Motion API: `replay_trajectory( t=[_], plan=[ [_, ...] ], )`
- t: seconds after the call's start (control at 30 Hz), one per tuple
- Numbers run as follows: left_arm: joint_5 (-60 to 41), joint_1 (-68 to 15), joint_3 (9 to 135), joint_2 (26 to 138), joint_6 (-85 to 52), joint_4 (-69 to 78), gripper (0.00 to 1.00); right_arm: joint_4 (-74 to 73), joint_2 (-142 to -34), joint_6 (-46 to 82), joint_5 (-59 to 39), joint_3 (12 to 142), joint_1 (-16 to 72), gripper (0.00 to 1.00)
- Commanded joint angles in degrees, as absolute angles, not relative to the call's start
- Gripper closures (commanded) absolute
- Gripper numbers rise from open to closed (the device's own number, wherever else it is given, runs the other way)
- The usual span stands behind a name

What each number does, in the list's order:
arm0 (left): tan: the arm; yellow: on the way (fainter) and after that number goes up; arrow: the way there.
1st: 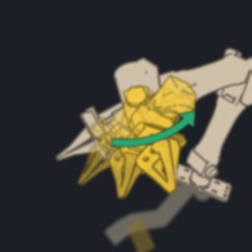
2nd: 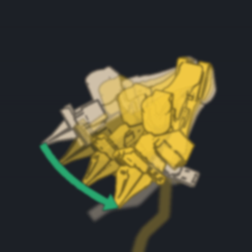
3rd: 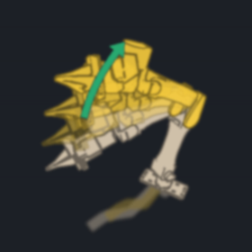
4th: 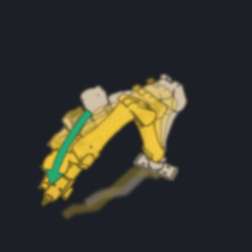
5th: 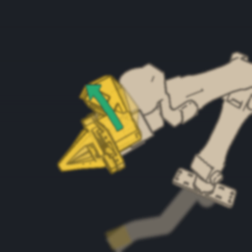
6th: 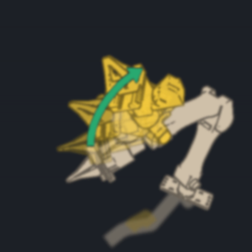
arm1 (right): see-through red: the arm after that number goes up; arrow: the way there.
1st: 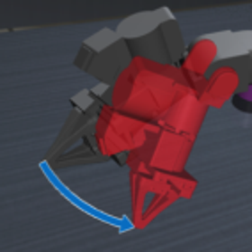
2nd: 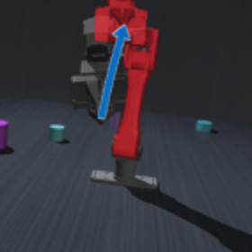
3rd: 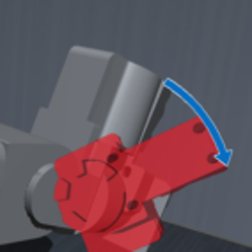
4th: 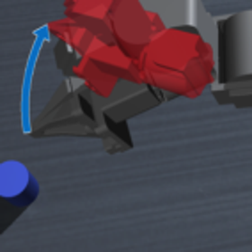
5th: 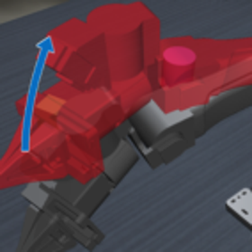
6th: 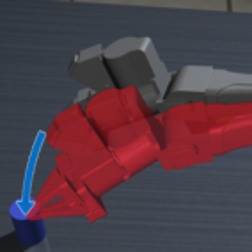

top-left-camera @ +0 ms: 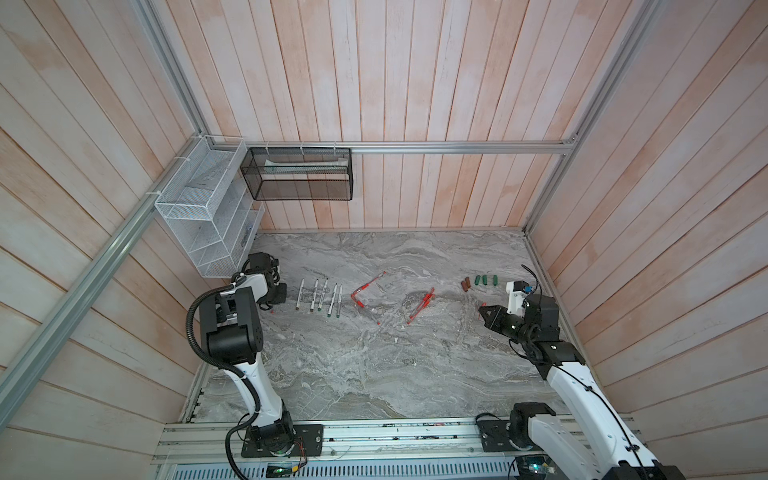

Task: Open the pen caps
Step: 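Lower the uncapped pen beside the markers with left gripper while right carries cap, then open the left gripper on the pen while right lowers cap by brown caps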

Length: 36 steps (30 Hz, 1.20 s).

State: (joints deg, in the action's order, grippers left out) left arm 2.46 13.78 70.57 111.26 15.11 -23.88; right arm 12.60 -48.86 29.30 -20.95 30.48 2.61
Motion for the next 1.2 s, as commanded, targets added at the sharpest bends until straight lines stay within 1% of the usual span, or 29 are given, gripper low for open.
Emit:
replay_trajectory(
  t=[0.0, 0.1, 0.23, 0.4, 0.53, 0.63, 0.73, 0.8, 0.93, 0.97, 1.0, 1.1, 1.17],
  plan=[
    [4.4, 14.9, 71.1, 112.4, 15.1, -23.9, 0.67, 15.0, -48.4, 27.8, -19.4, 30.5, 2.4, 1.0],
    [5.1, 14.9, 71.2, 111.6, 15.0, -24.3, 0.62, 15.8, -48.5, 27.6, -19.3, 31.4, 2.2, 1.0],
    [3.4, 14.9, 70.4, 109.2, 14.7, -24.2, 0.58, 14.6, -47.5, 28.7, -18.4, 30.1, 2.3, 1.0],
    [3.6, 14.9, 69.4, 106.1, 14.6, -24.3, 0.56, 16.3, -50.8, 27.4, -18.3, 31.9, 2.2, 1.0],
    [3.7, 14.9, 69.5, 103.6, 15.0, -24.8, 0.55, 14.9, -51.8, 27.4, -17.7, 31.6, 2.2, 1.0],
    [3.2, 14.7, 69.2, 99.7, 14.3, -25.3, 0.52, 15.7, -54.0, 26.9, -16.6, 33.1, 2.3, 1.0],
    [2.1, 13.1, 67.5, 93.7, 14.5, -24.0, 0.44, 14.3, -56.8, 27.2, -15.1, 32.9, 2.2, 1.0],
    [2.0, 11.4, 66.2, 89.7, 14.8, -23.3, 0.32, 13.8, -59.9, 26.8, -14.9, 33.7, 2.2, 1.0],
    [-1.2, 7.4, 63.4, 81.8, 14.4, -22.6, 0.15, 14.1, -66.5, 25.6, -13.3, 36.4, 2.2, 1.0],
    [-2.3, 6.5, 62.6, 80.1, 14.0, -22.3, 0.14, 13.4, -68.1, 25.4, -13.3, 36.8, 2.2, 1.0],
    [-2.7, 5.8, 61.9, 78.8, 13.2, -22.0, 0.1, 12.9, -69.4, 25.4, -13.2, 37.1, 2.2, 1.0],
    [-7.0, 5.2, 59.5, 75.3, 9.7, -22.2, 0.09, 12.8, -74.2, 24.3, -13.9, 39.9, 2.3, 1.0],
    [-11.0, 5.2, 57.6, 73.4, 8.3, -22.4, 0.05, 13.8, -77.3, 22.6, -13.7, 42.3, 2.2, 1.0]
  ],
)
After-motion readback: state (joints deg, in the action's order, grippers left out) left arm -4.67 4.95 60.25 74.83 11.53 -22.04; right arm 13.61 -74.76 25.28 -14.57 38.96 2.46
